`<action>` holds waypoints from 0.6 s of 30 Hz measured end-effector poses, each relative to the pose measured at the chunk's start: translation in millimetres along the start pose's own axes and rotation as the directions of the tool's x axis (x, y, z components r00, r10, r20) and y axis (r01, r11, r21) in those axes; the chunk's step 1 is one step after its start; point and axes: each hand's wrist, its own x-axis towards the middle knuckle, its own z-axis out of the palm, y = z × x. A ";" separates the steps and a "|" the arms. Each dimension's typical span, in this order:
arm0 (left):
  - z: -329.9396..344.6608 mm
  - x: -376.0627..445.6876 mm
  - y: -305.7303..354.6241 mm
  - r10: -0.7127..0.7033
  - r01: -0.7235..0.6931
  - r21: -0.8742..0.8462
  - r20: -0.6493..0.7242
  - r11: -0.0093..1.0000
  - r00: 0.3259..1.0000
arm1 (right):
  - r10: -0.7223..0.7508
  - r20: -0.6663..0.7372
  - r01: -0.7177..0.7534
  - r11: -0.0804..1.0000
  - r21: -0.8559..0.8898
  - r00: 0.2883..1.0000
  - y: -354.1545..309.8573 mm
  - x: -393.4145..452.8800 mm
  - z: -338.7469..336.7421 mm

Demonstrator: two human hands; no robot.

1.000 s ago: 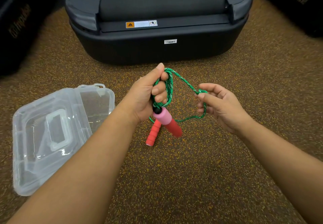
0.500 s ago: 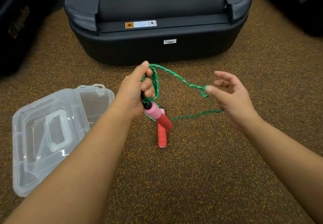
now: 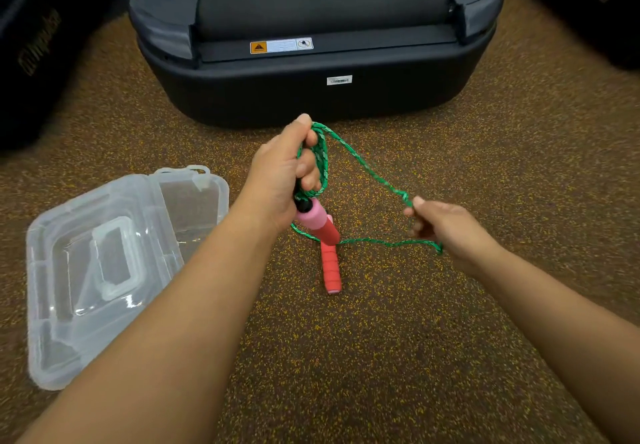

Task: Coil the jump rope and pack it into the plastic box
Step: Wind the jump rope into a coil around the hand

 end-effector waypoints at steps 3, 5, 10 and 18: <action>11.7 -3.6 -7.2 -0.033 0.025 0.121 0.064 0.992 0.997 | -0.089 0.114 0.108 0.979 -0.173 0.989 -2.9 -3.8 11.5; 18.7 -5.8 -10.7 -0.049 0.030 0.203 0.085 0.979 0.995 | -0.187 0.239 0.218 0.970 -0.111 0.953 -11.1 -8.5 20.2; 22.6 -5.8 -10.4 -0.048 0.025 0.270 0.082 0.962 0.995 | -0.305 0.384 0.251 0.950 0.184 0.871 -32.5 -18.2 39.0; 12.8 -2.8 -6.8 -0.103 0.102 -0.081 -0.018 0.992 0.994 | -0.303 0.061 0.296 0.950 0.099 0.951 -22.4 -22.6 43.1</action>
